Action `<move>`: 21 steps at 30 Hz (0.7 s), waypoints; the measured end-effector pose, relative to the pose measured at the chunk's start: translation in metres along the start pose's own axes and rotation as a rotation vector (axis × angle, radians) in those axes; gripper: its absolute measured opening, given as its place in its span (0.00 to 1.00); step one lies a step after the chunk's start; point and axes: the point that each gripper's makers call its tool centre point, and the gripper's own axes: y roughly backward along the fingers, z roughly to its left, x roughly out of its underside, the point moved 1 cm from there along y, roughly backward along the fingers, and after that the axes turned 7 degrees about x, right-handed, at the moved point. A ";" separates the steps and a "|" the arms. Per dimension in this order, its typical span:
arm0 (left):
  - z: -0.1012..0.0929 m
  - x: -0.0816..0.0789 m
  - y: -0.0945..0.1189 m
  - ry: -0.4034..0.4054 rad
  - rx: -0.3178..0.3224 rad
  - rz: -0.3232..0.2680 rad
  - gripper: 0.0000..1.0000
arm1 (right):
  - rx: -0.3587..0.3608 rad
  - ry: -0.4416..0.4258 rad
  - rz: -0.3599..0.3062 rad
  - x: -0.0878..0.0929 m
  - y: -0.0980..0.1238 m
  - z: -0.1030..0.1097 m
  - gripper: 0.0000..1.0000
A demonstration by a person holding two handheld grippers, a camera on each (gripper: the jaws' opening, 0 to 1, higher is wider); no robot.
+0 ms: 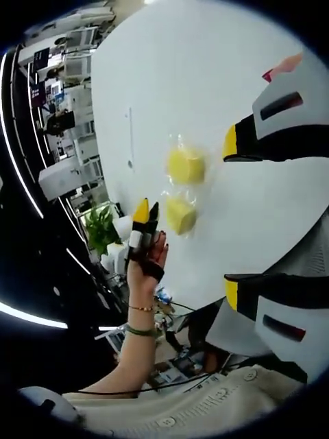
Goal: Compare the silicone blocks by pressing each to a similar depth, holding the contact briefly, and releasing to observe deformation and rebound differences across the visible hardness samples.
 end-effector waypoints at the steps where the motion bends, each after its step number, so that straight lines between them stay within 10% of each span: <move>1: 0.001 0.000 -0.004 0.002 -0.007 0.000 0.48 | -0.002 -0.003 0.003 0.001 -0.001 -0.001 0.61; 21: 0.032 -0.003 -0.059 0.069 -0.161 -0.016 0.43 | -0.015 -0.046 0.012 0.009 -0.005 -0.011 0.59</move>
